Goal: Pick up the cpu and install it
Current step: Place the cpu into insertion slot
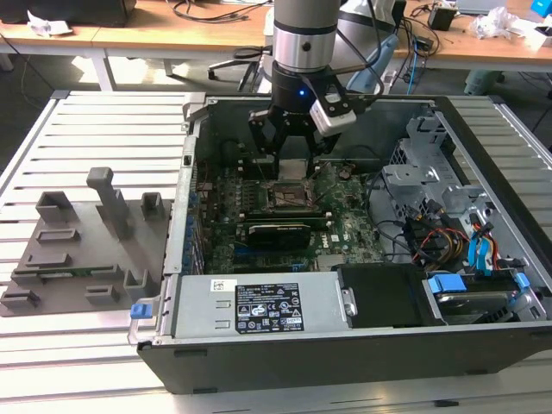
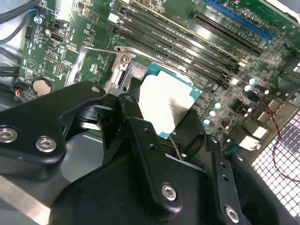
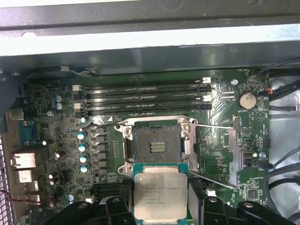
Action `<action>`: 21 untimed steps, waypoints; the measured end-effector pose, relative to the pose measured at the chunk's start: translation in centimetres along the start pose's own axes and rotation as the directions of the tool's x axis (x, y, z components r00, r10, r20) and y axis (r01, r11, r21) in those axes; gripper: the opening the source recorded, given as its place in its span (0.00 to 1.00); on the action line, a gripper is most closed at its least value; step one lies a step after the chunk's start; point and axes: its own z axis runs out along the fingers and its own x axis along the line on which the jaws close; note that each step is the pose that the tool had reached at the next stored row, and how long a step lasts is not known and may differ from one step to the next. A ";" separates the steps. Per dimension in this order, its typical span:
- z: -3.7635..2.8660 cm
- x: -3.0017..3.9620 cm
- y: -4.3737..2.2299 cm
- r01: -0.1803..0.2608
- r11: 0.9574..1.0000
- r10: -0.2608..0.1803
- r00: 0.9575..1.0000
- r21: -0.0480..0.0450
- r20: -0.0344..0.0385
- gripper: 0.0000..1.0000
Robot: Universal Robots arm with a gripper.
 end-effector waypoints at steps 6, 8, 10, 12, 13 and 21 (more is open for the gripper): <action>0.00 0.00 0.00 -0.039 0.999 0.039 0.999 0.001 -0.003 0.55; 0.00 0.00 0.00 -0.049 0.999 0.049 0.999 0.001 -0.004 0.55; 0.00 0.00 0.00 -0.058 0.998 0.058 0.998 0.001 -0.005 0.55; 0.00 0.00 0.00 -0.067 0.998 0.067 0.998 0.002 -0.006 0.55; 0.00 0.00 0.00 -0.071 0.998 0.071 0.997 0.002 -0.006 0.55; 0.00 0.00 0.00 -0.113 0.994 0.113 0.994 0.003 -0.010 0.55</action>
